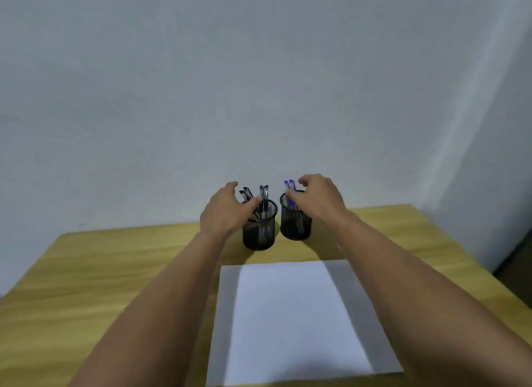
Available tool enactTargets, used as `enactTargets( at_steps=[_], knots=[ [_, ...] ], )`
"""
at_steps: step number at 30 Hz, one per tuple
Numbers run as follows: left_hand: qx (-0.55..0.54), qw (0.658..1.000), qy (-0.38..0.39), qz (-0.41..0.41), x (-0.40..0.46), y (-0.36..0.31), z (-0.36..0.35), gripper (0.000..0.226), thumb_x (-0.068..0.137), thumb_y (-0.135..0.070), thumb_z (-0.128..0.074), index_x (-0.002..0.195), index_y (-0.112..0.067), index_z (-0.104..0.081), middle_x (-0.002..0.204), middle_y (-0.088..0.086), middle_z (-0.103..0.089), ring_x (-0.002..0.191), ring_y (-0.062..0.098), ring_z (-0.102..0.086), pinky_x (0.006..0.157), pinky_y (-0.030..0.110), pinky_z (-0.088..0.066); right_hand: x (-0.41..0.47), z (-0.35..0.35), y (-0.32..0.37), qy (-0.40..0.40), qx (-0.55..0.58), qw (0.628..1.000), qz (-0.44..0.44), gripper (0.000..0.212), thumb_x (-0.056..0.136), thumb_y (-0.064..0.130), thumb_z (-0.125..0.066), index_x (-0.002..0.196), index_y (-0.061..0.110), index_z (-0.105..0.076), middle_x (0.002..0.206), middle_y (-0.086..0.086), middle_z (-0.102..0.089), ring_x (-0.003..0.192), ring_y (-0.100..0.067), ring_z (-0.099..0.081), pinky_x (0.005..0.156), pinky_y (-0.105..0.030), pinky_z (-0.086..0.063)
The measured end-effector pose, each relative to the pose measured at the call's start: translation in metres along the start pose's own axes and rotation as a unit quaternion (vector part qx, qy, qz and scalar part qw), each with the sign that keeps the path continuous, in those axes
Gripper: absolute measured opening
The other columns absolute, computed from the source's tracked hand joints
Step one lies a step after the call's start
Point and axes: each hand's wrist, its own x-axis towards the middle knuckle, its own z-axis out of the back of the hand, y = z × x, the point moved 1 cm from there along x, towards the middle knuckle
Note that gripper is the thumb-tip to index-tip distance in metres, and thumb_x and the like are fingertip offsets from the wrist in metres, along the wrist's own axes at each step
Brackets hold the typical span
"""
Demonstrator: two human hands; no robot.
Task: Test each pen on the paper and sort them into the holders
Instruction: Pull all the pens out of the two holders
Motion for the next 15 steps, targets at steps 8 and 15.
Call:
enactTargets(
  at_steps=[8,15],
  knots=[
    [-0.243,0.961,0.116,0.069,0.049,0.008,-0.027,0.057,0.072,-0.059,-0.082,0.092,-0.005,-0.075,0.087,0.010,-0.077,0.074,0.018,-0.070,0.073,0.033,-0.057,0.043,-0.027,-0.019,-0.003,0.029,0.999,-0.030,0.045,0.087,0.061,-0.076,0.094,0.016,-0.077,0.095,0.000,-0.075,0.093,-0.023,-0.069,0.080,-0.038,-0.057],
    [-0.298,0.930,0.202,0.074,0.060,0.015,-0.044,0.044,0.073,-0.047,-0.086,0.100,-0.013,-0.078,0.097,0.005,-0.079,0.096,0.024,-0.075,0.091,0.038,-0.058,0.054,-0.050,-0.038,0.010,0.152,0.987,-0.044,0.043,0.087,0.048,-0.083,0.075,0.009,-0.071,0.075,-0.006,-0.073,0.071,-0.021,-0.066,0.071,-0.035,-0.051]
  ],
)
